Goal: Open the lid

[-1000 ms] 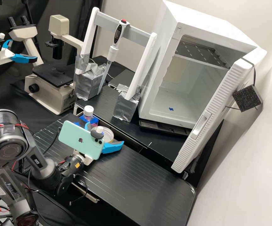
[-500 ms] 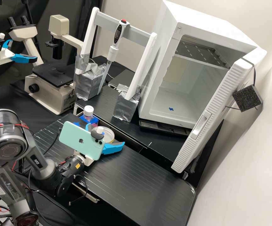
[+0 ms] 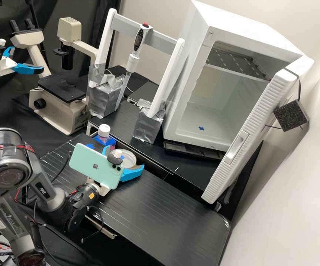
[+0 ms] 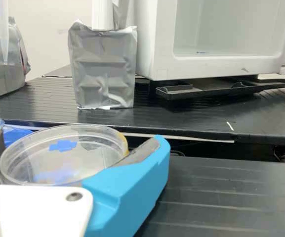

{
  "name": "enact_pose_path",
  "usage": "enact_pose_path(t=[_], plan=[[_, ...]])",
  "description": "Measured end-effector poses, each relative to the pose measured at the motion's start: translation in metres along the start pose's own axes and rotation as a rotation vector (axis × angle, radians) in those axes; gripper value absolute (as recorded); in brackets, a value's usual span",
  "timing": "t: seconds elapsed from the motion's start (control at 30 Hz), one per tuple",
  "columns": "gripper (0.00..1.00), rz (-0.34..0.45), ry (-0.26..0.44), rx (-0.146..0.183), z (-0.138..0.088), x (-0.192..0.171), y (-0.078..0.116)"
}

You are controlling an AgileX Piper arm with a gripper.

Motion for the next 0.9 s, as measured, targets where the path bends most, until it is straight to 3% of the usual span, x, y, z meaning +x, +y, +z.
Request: enact_pose_path(t=[0.9], plan=[[0.00, -0.016, 0.045, -0.002, -0.0079, -0.0033, 0.0008]])
